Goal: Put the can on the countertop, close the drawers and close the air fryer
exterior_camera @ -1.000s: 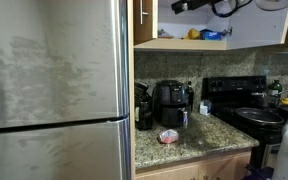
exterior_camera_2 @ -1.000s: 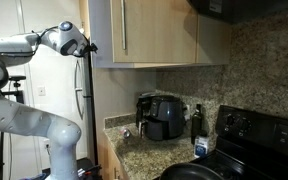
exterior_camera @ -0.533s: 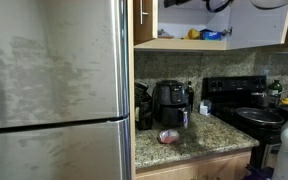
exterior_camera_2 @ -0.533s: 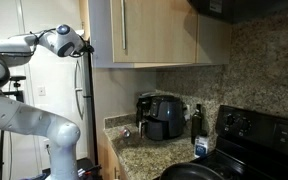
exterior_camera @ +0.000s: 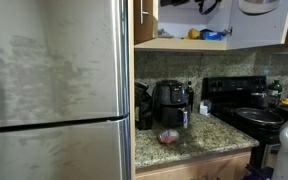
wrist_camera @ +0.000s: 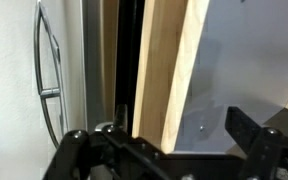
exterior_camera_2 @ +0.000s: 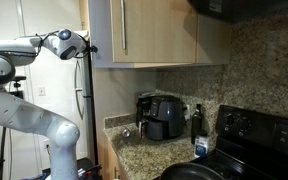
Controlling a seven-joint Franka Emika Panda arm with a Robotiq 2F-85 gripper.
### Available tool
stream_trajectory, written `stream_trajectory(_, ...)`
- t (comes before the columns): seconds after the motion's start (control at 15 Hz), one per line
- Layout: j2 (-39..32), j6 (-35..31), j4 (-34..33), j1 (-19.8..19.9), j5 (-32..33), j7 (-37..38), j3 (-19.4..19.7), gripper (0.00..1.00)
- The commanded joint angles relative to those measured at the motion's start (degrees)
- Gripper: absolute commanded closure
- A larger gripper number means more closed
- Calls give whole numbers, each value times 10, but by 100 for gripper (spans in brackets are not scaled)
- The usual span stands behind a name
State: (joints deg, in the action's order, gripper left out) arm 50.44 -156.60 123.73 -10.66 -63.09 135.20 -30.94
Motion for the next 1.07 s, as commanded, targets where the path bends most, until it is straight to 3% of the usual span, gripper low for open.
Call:
stream_trajectory(0.0, -47, -87, -33, 22, -27, 34, -36, 0)
stream_trajectory(0.27, -76, -183, -28, 28, -15, 60, -75, 0)
stream_trajectory(0.67, -11, -287, 19, 142, 11, 93, -132, 0)
stream_trajectory(1.0, 85, -295, 65, 222, 6, 91, -130, 0)
